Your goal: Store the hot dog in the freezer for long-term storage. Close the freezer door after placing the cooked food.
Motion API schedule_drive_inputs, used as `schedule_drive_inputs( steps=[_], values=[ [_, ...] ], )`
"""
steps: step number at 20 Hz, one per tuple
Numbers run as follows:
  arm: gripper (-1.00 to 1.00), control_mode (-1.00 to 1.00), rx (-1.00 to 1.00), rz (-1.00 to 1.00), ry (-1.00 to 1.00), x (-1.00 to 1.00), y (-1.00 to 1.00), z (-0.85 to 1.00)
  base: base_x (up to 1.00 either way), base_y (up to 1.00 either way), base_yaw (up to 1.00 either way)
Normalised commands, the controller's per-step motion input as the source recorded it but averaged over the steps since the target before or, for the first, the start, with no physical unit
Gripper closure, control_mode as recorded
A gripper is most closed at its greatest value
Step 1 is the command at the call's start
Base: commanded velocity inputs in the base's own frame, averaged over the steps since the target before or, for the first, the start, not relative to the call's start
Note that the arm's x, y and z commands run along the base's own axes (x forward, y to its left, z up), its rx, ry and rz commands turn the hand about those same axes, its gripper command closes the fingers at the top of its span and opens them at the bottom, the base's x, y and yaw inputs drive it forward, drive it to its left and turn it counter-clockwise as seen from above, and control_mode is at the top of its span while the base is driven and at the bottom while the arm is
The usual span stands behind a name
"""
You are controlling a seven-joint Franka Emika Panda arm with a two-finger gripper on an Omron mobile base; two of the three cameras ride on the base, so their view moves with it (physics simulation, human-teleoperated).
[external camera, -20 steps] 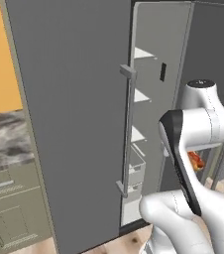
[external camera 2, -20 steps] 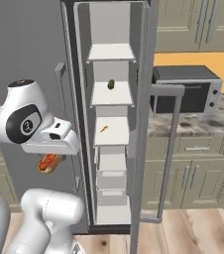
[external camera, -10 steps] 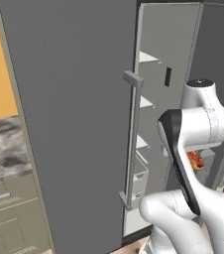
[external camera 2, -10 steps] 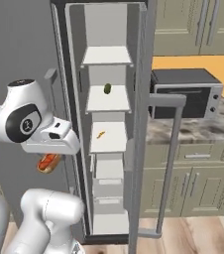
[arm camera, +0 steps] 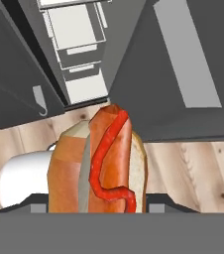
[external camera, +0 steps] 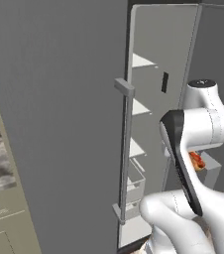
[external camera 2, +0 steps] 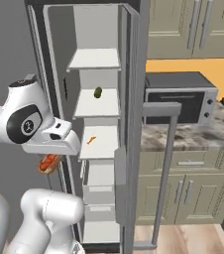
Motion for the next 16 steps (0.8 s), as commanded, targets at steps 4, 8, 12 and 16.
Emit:
schedule_drive_inputs(
  steps=[4, 8, 12, 16],
  values=[
    [1.00, 1.00, 0.00, 0.00, 0.00, 0.00, 0.00, 0.00, 0.51, -0.08, 0.02],
    [1.00, 1.00, 0.00, 0.00, 0.00, 0.00, 0.00, 0.00, 0.42, -0.21, 0.03],
    [1.00, 1.00, 0.00, 0.00, 0.00, 0.00, 0.00, 0.00, 0.15, -0.45, 0.10],
    [1.00, 1.00, 0.00, 0.00, 0.00, 0.00, 0.00, 0.00, 0.14, -0.43, 0.10]
  ],
)
